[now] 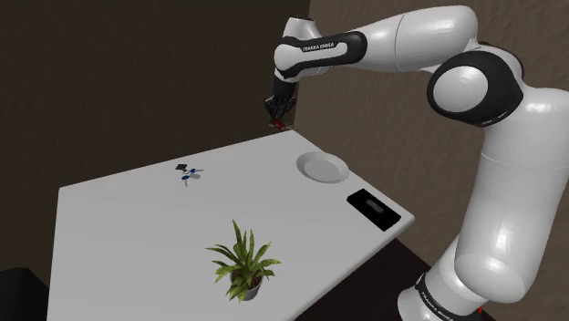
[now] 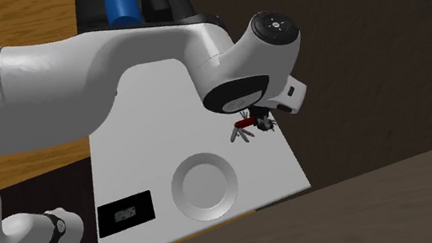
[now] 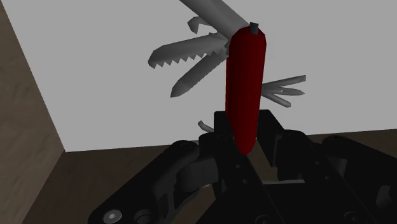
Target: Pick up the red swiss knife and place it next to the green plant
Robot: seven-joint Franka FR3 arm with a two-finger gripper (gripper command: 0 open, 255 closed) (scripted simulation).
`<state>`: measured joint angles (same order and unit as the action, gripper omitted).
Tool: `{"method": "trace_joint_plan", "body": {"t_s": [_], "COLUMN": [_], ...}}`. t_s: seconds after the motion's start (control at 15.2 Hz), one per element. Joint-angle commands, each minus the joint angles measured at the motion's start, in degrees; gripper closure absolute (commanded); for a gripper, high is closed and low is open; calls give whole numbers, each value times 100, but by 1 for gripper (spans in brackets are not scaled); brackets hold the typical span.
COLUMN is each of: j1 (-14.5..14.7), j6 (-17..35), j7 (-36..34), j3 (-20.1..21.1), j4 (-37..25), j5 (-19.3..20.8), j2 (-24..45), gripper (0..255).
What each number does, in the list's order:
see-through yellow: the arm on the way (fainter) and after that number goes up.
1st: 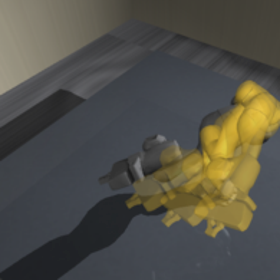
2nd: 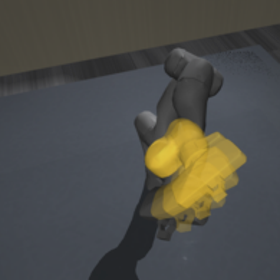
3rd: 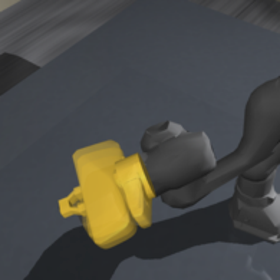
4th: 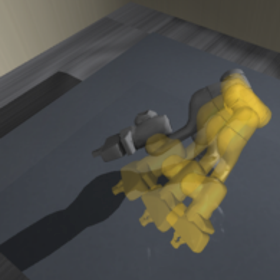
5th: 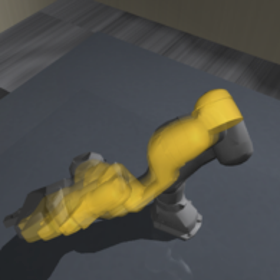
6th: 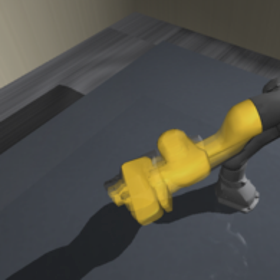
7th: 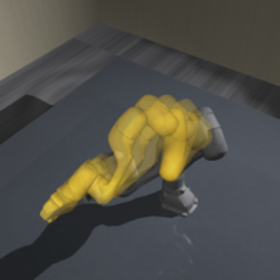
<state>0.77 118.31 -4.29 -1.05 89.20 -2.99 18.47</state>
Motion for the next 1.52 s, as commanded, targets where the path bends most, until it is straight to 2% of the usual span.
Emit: {"method": "trace_joint_plan", "body": {"t_s": [0.0,1.06,1.45], "j1": [-2,-11,420], "j6": [-153,-1413,-1015], "j7": [-6,-57,-696], "j3": [-2,-7,193], "j4": [-130,-1463,-160], "j5": [4,21,191], "j2": [-21,51,-873], "gripper": [255,255,255]}}
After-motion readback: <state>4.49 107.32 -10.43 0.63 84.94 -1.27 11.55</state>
